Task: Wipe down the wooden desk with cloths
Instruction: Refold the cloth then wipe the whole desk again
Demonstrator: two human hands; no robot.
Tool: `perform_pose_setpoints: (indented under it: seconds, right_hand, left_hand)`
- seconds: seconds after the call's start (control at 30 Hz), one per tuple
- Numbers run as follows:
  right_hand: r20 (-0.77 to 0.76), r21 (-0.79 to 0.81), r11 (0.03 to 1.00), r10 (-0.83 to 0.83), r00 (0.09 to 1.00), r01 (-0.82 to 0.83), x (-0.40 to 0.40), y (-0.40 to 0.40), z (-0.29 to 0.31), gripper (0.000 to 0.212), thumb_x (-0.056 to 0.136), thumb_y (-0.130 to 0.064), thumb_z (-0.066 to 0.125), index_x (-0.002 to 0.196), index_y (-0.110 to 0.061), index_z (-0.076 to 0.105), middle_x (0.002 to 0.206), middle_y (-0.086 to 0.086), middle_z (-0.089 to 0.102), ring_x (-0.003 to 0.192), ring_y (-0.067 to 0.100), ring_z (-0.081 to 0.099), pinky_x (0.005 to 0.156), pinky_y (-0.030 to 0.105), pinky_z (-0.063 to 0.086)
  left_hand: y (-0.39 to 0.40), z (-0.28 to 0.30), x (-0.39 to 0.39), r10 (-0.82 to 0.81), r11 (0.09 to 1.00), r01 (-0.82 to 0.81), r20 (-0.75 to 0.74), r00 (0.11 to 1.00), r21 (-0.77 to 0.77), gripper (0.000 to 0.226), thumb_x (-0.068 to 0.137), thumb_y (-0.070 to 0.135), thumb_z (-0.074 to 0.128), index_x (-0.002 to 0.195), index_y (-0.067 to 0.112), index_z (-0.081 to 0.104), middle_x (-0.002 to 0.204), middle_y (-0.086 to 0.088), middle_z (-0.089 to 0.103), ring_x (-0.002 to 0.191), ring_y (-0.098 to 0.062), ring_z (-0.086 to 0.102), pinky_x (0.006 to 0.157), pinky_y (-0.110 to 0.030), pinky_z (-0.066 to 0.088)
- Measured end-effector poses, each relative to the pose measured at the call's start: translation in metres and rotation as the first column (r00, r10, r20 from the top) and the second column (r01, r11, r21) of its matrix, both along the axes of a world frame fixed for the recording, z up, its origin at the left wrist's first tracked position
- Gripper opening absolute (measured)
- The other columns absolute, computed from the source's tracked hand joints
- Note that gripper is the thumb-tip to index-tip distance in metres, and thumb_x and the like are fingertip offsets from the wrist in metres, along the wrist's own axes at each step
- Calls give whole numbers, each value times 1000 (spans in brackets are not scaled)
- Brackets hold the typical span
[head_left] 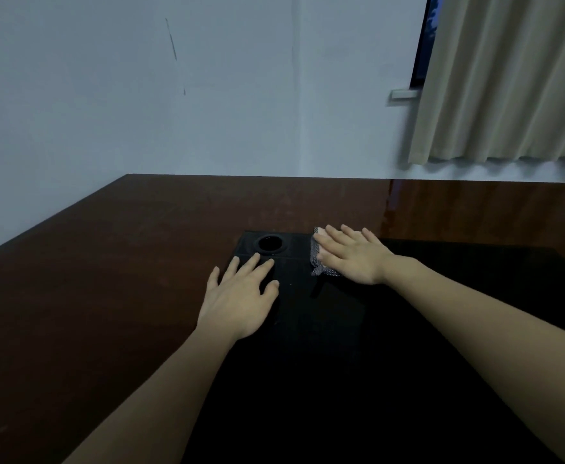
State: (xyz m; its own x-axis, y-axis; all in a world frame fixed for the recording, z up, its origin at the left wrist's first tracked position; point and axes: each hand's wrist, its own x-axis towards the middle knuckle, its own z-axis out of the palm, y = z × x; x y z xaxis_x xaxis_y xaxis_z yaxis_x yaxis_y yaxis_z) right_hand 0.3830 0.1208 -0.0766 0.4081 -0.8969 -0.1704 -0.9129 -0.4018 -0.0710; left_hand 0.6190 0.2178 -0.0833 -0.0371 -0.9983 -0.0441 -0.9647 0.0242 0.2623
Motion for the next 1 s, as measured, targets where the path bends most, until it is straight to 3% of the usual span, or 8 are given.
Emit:
perform_pose_setpoints:
  seconds: [0.17, 0.27, 0.43, 0.7, 1.0]
  right_hand:
    - [1, 29, 971, 236, 972, -236, -2, 47, 4, 64, 99, -68, 9, 156, -48, -12, 165, -18, -18, 152, 9, -18, 122, 39, -15]
    - [34, 46, 954, 294, 955, -295, -20, 68, 4, 61, 99, -69, 10, 154, -53, -12, 162, -25, -21, 148, 2, -24, 118, 30, -20]
    - [17, 41, 982, 185, 983, -185, -19, 35, 7, 70, 90, -74, 4, 154, -51, -11, 164, -21, -16, 152, 7, -16, 122, 36, -14]
    - [-4, -21, 1000, -22, 1000, 22, 17, -37, -2, 64, 103, -65, 12, 160, -43, -4, 169, -10, -9, 157, 20, -6, 125, 50, -4]
    - [15, 28, 971, 236, 972, -236, -1, 102, 5, 64, 97, -69, 7, 155, -49, -14, 164, -19, -20, 151, 7, -20, 124, 40, -14]
  left_hand:
    - [0, 1, 1, -12, 1000, 12, -8, 1000, 22, 56, 106, 56, 24, 160, 43, 15, 169, 16, 2, 157, -18, -4, 124, -49, -5]
    - [-1, 0, 0, -10, 1000, 10, -6, 1000, 22, 56, 106, 56, 24, 160, 43, 15, 169, 15, 2, 157, -18, -5, 124, -50, -5]
    - [2, 0, 0, -7, 1000, 7, -5, 1000, 5, 56, 107, 55, 24, 161, 42, 15, 170, 14, 2, 157, -19, -5, 125, -50, -5]
    - [2, -1, 0, -4, 1000, 4, -26, 1000, -16, 56, 106, 55, 26, 160, 42, 19, 169, 15, 6, 157, -18, -2, 125, -50, -4]
    - [4, 5, 1, -9, 997, -1, -133, 991, -72, 54, 107, 50, 34, 159, 39, 27, 169, 12, 13, 157, -19, 5, 125, -50, 3]
